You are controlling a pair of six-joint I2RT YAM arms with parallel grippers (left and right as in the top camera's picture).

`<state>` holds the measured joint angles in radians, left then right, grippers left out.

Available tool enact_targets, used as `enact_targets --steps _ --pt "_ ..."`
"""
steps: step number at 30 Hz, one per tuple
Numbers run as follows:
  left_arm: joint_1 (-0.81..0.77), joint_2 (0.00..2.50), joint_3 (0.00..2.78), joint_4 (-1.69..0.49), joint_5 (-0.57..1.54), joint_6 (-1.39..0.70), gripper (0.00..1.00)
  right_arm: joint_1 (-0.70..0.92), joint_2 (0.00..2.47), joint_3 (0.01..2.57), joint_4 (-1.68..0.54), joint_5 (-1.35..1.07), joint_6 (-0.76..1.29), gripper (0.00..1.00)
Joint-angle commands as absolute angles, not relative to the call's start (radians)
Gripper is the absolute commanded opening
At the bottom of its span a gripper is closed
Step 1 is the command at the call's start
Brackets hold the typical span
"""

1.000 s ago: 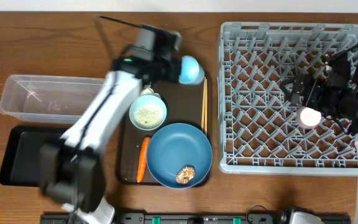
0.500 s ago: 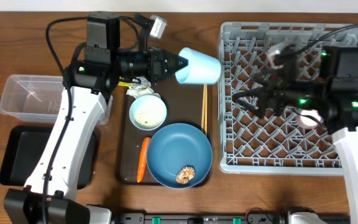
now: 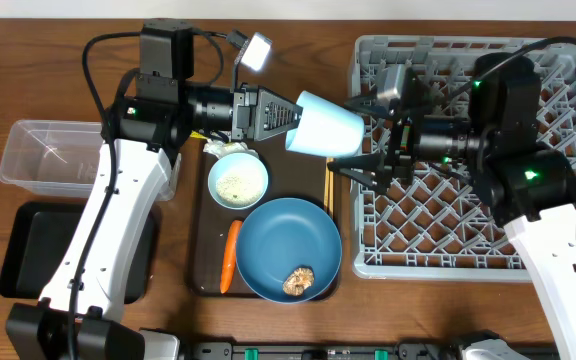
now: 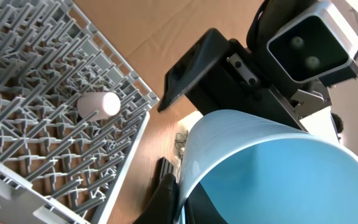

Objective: Sort waste into correct bins and load items into the dishwasher rack
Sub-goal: 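Lift the light-blue cup and hand it to the right gripper, then place the light-blue cup in the rack with the right gripper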

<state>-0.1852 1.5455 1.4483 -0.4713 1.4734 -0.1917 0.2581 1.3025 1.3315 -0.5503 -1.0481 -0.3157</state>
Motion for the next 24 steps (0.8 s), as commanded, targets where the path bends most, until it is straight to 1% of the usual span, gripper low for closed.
enact_targets --steps 1,3,5,6,7,8,9,10,11,12,13,16,18,19,21,24 --pt "-0.184 1.523 1.457 -0.469 1.519 -0.205 0.06 0.276 1.303 1.327 -0.549 -1.062 -0.329 0.85" --pt "-0.184 1.520 1.457 -0.467 1.519 -0.205 0.06 0.276 1.304 1.327 -0.549 -1.062 -0.307 0.77" --pt "-0.184 1.518 1.457 -0.466 1.518 -0.205 0.06 0.276 1.303 1.327 -0.550 -1.062 -0.303 0.67" --pt "-0.184 1.518 1.457 -0.462 1.519 -0.205 0.06 0.276 1.303 1.327 -0.549 -1.062 -0.289 0.64" --pt "-0.184 1.518 1.457 -0.462 1.518 -0.205 0.07 0.275 1.303 1.327 -0.549 -1.062 -0.278 0.63" --pt "-0.184 1.518 1.457 -0.461 1.518 -0.205 0.10 0.275 1.301 1.327 -0.550 -1.061 -0.270 0.62" --pt "-0.184 1.518 1.457 -0.459 1.518 -0.205 0.17 0.274 1.298 1.327 -0.551 -1.055 -0.260 0.60" --pt "-0.184 1.518 1.457 -0.453 1.518 -0.205 0.32 0.271 1.293 1.327 -0.551 -1.044 -0.252 0.58" --pt "-0.184 1.518 1.457 -0.447 1.515 -0.205 0.40 0.270 1.285 1.327 -0.552 -1.014 -0.236 0.55" --pt "-0.184 1.518 1.457 -0.442 1.510 -0.205 0.43 0.265 1.276 1.327 -0.553 -0.978 -0.212 0.54" --pt "-0.184 1.518 1.457 -0.439 1.506 -0.205 0.49 0.256 1.264 1.327 -0.555 -0.928 -0.180 0.54" --pt "-0.184 1.518 1.457 -0.432 1.475 -0.205 0.60 0.212 1.210 1.327 -0.598 -0.747 -0.081 0.55" --pt "-0.184 1.518 1.457 -0.432 1.435 -0.205 0.62 0.161 1.172 1.327 -0.649 -0.619 -0.014 0.56" --pt "-0.184 1.518 1.457 -0.432 1.409 -0.205 0.63 0.129 1.153 1.327 -0.685 -0.554 0.010 0.54" --pt "-0.184 1.518 1.457 -0.432 1.365 -0.222 0.66 0.053 1.121 1.327 -0.760 -0.447 0.046 0.54" --pt "-0.184 1.518 1.457 -0.432 1.327 -0.224 0.67 -0.074 1.090 1.327 -0.872 -0.336 0.062 0.55"
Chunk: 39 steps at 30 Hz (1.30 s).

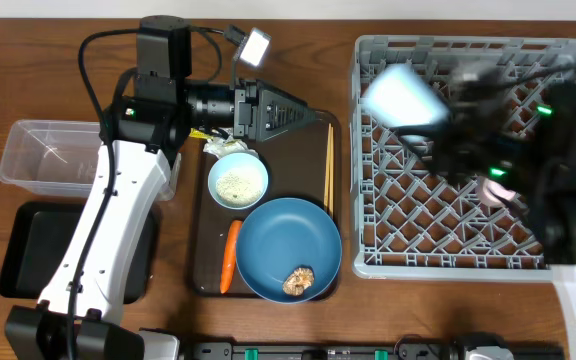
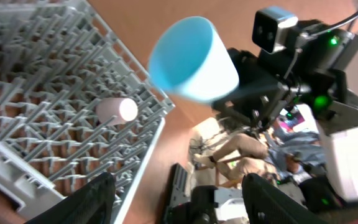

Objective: Sort waste into correct bins and load items into the dishwasher rack
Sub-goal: 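Place the light-blue cup in the rack with the right gripper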

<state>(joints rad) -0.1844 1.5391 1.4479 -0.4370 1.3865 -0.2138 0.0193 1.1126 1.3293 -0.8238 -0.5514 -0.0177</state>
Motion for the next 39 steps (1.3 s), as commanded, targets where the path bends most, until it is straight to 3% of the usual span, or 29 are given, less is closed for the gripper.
enact_targets --steps 1,6,12,30,34,36,39 --pt "-0.184 1.518 1.457 -0.432 1.316 -0.224 0.67 -0.115 1.088 1.327 -0.904 -0.300 0.076 0.55" --pt "-0.184 1.518 1.457 -0.437 1.292 -0.224 0.68 -0.334 1.119 1.327 -1.070 -0.094 0.215 0.54" --pt "-0.184 1.518 1.457 -0.451 1.289 -0.224 0.68 -0.497 1.223 1.327 -1.101 -0.066 0.289 0.52" --pt "-0.184 1.518 1.457 -0.470 1.263 -0.223 0.68 -0.620 1.575 1.327 -1.089 -0.074 0.321 0.52" --pt "-0.184 1.518 1.457 -0.470 1.263 -0.223 0.68 -0.623 1.623 1.327 -1.070 -0.128 0.322 0.60" --pt "-0.184 1.518 1.457 -0.470 1.263 -0.223 0.68 -0.624 1.636 1.327 -1.066 -0.149 0.326 0.73" --pt "-0.184 1.518 1.457 -0.472 1.253 -0.224 0.68 -0.624 1.632 1.334 -1.056 -0.162 0.330 0.82"
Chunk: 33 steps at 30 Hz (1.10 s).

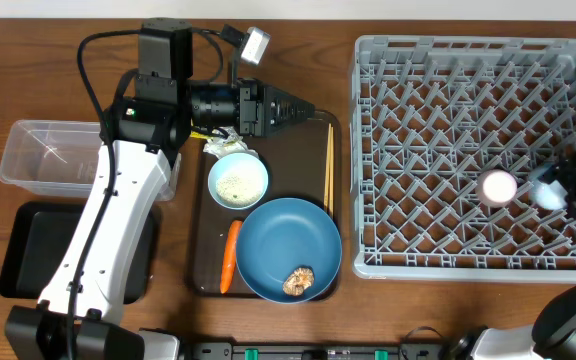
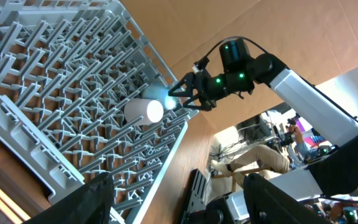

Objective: Sort waste into correct bins and load items into the dishwasher rack
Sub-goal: 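Place the light-blue cup in the rack with the right gripper, then grasp the yellow snack wrapper with the left gripper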

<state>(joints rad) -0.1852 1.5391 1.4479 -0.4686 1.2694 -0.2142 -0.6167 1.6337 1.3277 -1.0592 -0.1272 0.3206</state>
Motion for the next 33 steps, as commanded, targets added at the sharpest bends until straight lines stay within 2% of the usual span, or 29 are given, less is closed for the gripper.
enact_targets --steps 1,5,10,13,19,24,25,26,30,33 --pt "-0.184 1.518 1.457 -0.481 1.227 -0.223 0.69 -0.624 1.627 1.347 -1.061 -0.164 0.335 0.83" --pt "-0.184 1.518 1.457 -0.582 0.989 -0.222 0.74 -0.621 1.587 1.422 -1.078 -0.325 0.289 0.84" --pt "-0.187 1.518 1.457 -0.746 0.741 -0.190 0.74 -0.575 1.469 1.477 -1.066 -0.583 0.173 0.84" --pt "-0.187 1.518 1.457 -0.847 0.574 -0.188 0.73 -0.505 1.377 1.477 -1.043 -0.643 0.152 0.85" --pt "-0.187 1.518 1.457 -1.029 0.315 -0.189 0.71 -0.289 1.269 1.477 -1.026 -0.612 0.133 0.88" --pt "-0.188 1.518 1.457 -1.114 0.272 -0.189 0.66 -0.151 1.282 1.476 -1.042 -0.502 0.133 0.89" --pt "-0.189 1.518 1.456 -1.123 0.247 -0.189 0.66 -0.136 1.287 1.476 -1.044 -0.501 0.133 0.92" --pt "-0.192 1.518 1.456 -1.132 0.210 -0.189 0.66 -0.120 1.293 1.476 -1.044 -0.502 0.133 0.99" --pt "-0.216 1.518 1.454 -1.167 0.070 -0.245 0.66 -0.068 1.324 1.476 -1.044 -0.506 0.134 0.99" --pt "-0.256 1.518 1.454 -1.166 0.066 -0.250 0.63 -0.044 1.342 1.476 -1.052 -0.509 0.133 0.99"
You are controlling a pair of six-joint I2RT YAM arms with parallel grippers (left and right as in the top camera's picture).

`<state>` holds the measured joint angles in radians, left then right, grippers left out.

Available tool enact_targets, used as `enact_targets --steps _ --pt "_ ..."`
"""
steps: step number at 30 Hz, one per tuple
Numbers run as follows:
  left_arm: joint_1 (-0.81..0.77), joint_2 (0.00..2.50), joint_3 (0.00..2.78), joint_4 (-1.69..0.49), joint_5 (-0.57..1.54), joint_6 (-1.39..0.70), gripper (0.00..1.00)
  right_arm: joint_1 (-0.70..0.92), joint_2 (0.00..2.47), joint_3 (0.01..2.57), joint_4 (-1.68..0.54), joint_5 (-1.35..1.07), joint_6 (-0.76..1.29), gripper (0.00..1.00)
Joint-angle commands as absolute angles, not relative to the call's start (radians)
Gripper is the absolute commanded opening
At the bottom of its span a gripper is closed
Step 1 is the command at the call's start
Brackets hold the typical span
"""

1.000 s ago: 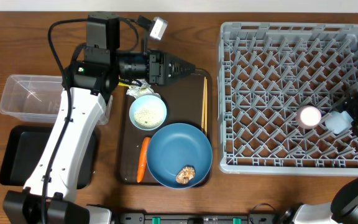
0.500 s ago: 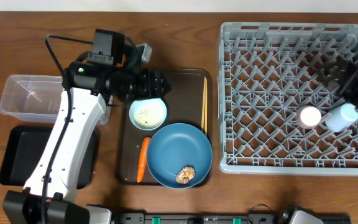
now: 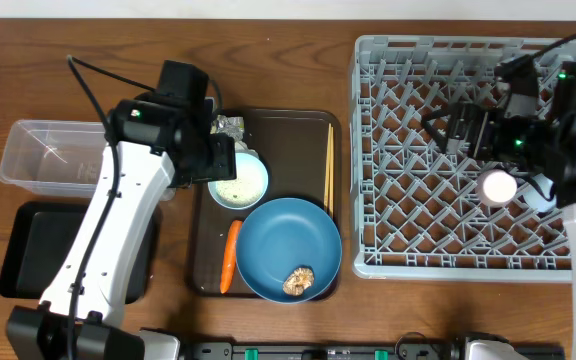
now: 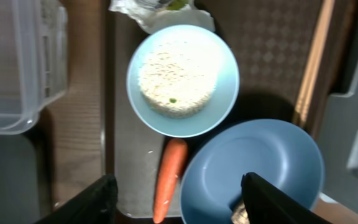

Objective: Sort waste into correct bins and load items into the dishwasher rack
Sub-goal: 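Grasp the yellow snack wrapper with the left gripper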

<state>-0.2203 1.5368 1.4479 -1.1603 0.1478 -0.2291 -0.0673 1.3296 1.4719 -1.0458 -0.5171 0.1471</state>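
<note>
My left gripper (image 4: 179,190) is open and points down over the brown tray (image 3: 288,135). Below it lie a light blue bowl of rice (image 4: 182,81), a carrot (image 4: 169,177) and a blue plate (image 4: 260,168) with a food scrap (image 3: 298,280). Its fingers (image 4: 89,202) hold nothing. In the overhead view the left gripper (image 3: 226,165) sits by the bowl's left rim. My right gripper (image 3: 446,128) hovers open over the grey dishwasher rack (image 3: 368,150). A light blue cup (image 3: 540,192) lies in the rack beside a pale pink cup (image 3: 498,185).
Wooden chopsticks (image 3: 329,160) lie along the tray's right side, and crumpled foil (image 3: 230,124) sits at its back. A clear plastic container (image 3: 43,152) and a black bin (image 3: 28,245) stand left of the tray.
My left gripper turned from facing sideways toward the rack to pointing down over the rice bowl. My right gripper has let go of the blue cup and now hangs left of it over the rack.
My left gripper held the light blue cup out to the right gripper above the tray's edge. Then the right gripper had it over the rack and the left was open. Later the cup was down beside the pink cup, where it now lies free.
</note>
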Motion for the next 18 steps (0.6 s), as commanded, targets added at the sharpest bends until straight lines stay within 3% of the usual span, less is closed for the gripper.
enact_targets --steps 1,8,18 --pt "-0.271 1.518 1.454 -1.166 0.066 -0.250 0.63 -0.039 1.344 1.476 -1.056 -0.509 0.133 0.99" --pt "-0.378 1.518 1.426 -1.170 0.032 -0.261 0.63 0.017 1.345 1.476 -1.057 -0.500 0.090 0.99" --pt "-0.384 1.518 1.372 -1.182 0.025 -0.320 0.63 0.031 1.345 1.476 -1.063 -0.467 0.088 0.96"
